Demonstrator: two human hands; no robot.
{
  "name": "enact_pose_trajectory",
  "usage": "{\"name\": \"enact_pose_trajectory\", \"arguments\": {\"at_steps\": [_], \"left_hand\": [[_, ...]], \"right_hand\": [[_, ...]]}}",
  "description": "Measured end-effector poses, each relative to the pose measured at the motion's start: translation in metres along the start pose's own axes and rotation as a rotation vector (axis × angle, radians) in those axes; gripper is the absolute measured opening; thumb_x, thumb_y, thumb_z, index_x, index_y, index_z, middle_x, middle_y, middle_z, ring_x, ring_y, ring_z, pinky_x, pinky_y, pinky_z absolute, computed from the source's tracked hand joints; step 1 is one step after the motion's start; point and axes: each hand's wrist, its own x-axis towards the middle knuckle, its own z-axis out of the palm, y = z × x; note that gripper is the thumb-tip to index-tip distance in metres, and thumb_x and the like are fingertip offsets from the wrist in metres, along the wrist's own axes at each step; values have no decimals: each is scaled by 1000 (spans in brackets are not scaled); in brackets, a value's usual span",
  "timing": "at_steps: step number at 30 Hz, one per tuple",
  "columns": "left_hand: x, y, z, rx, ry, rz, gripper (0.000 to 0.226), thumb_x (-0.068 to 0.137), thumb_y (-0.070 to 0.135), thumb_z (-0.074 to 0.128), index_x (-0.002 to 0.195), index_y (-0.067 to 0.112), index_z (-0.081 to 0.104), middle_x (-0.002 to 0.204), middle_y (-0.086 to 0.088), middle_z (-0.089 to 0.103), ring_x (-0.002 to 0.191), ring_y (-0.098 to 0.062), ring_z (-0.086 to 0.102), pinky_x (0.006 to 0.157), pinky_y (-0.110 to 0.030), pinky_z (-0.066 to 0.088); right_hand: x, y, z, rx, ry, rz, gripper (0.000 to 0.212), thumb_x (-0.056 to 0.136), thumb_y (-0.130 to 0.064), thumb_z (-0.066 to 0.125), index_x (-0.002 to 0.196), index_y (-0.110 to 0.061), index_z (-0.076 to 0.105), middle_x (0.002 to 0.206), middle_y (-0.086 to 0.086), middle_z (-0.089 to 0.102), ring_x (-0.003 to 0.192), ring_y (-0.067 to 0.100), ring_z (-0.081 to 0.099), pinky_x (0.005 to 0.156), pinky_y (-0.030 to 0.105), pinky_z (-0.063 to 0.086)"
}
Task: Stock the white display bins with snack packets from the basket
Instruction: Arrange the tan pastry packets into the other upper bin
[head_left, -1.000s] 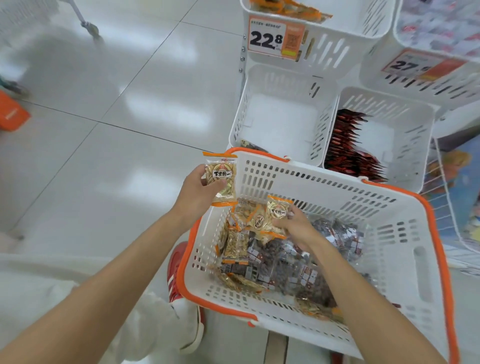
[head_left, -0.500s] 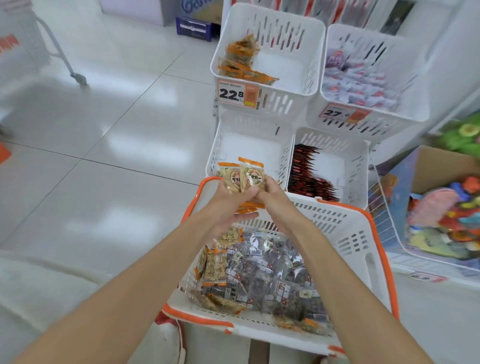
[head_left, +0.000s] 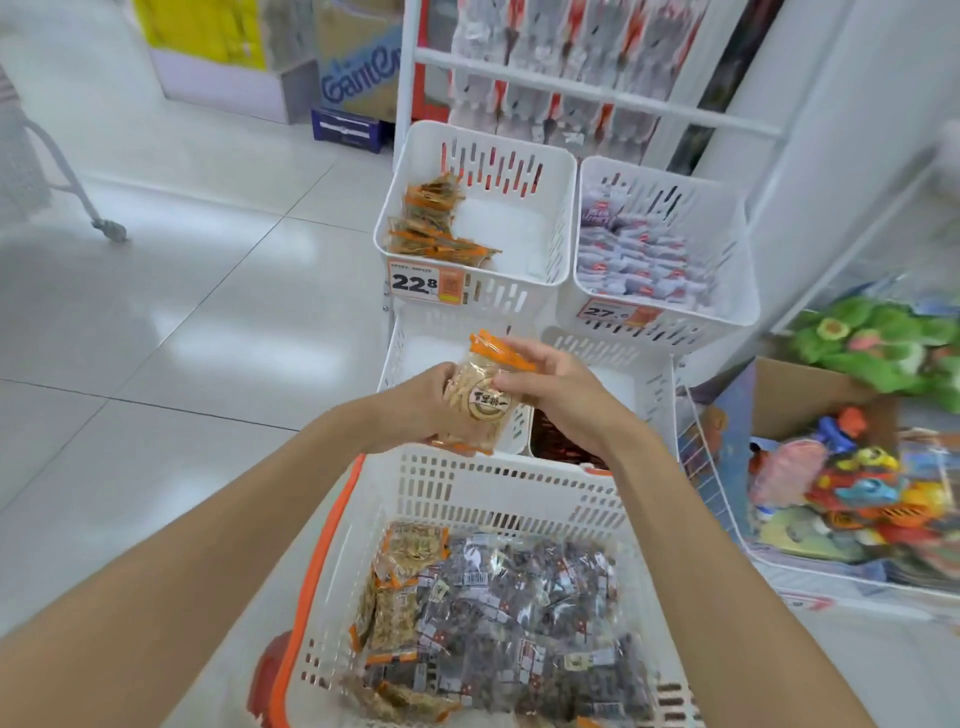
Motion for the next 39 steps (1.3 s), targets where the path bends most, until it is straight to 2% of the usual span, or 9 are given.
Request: {"name": "enact_pose_trajectory", "arguments": {"at_steps": [2, 8, 14, 18, 24, 29, 33, 36, 39], "left_hand": [[8, 15, -13, 127, 60, 2, 57, 72, 0, 81, 117, 13, 49, 106, -9, 65, 82, -15, 68, 69, -28, 57], [55, 76, -46, 349, 136, 126, 74, 68, 15, 86, 126, 15, 41, 107, -3, 60, 89, -14, 64, 76, -33, 59], [111, 112, -128, 611, 539, 331, 104, 50, 70, 80, 139, 33, 41, 135, 7, 51, 124, -13, 50, 104, -40, 44], [146, 106, -163, 870, 779, 222, 78, 72, 52, 76, 139, 30, 44, 145, -1, 43, 134, -23, 37, 110, -45, 34], [175, 76, -176, 810, 771, 266, 77, 79, 37, 76, 145, 23, 38, 151, -4, 32, 137, -25, 32, 109, -40, 31], [181, 60, -179, 746, 833, 361, 72, 79, 38, 75, 141, 26, 41, 147, 5, 37, 131, -16, 40, 102, -35, 39], [181, 61, -178, 688, 845, 392, 70, 78, 36, 77, 138, 27, 43, 143, 7, 40, 127, -13, 43, 100, -34, 42], [180, 61, -177, 657, 853, 407, 68, 78, 34, 78, 137, 28, 44, 139, 8, 44, 123, -11, 45, 98, -30, 42], [181, 61, -177, 671, 856, 396, 70, 78, 35, 77, 138, 28, 42, 139, 7, 44, 124, -12, 44, 96, -27, 39]], "right_hand": [[8, -20, -11, -145, -52, -27, 36, 73, -13, 78, 107, -21, 70, 104, 6, 73, 99, 16, 67, 93, 31, 48], [63, -84, -33, -371, -143, -80, 45, 79, -6, 79, 118, -12, 58, 111, 13, 68, 96, 22, 68, 82, 38, 58], [151, -119, -78, -498, 310, -316, 34, 85, -15, 74, 114, -20, 56, 101, -6, 64, 90, 9, 63, 75, 22, 54], [234, -96, -81, -735, 521, -431, 39, 87, -19, 71, 122, -18, 54, 111, -2, 61, 100, 15, 58, 86, 31, 47], [288, -51, -69, -918, 157, -218, 47, 85, -28, 74, 128, -18, 56, 125, 4, 60, 114, 19, 56, 90, 26, 43], [293, -46, -67, -666, 59, -76, 52, 100, -55, 34, 139, -26, 51, 159, -6, 24, 149, 17, -4, 119, 39, 5], [298, -38, -65, -661, 88, 6, 56, 102, -39, 44, 151, -21, 25, 155, 8, 27, 137, 25, 34, 109, 37, 33], [304, -39, -52, -571, 73, 38, 52, 101, -34, 48, 144, -15, 26, 130, 12, 54, 97, 20, 56, 76, 31, 45], [309, -43, -45, -510, 65, 27, 50, 98, -33, 54, 139, -16, 33, 125, 7, 56, 100, 18, 62, 80, 31, 53]]}}
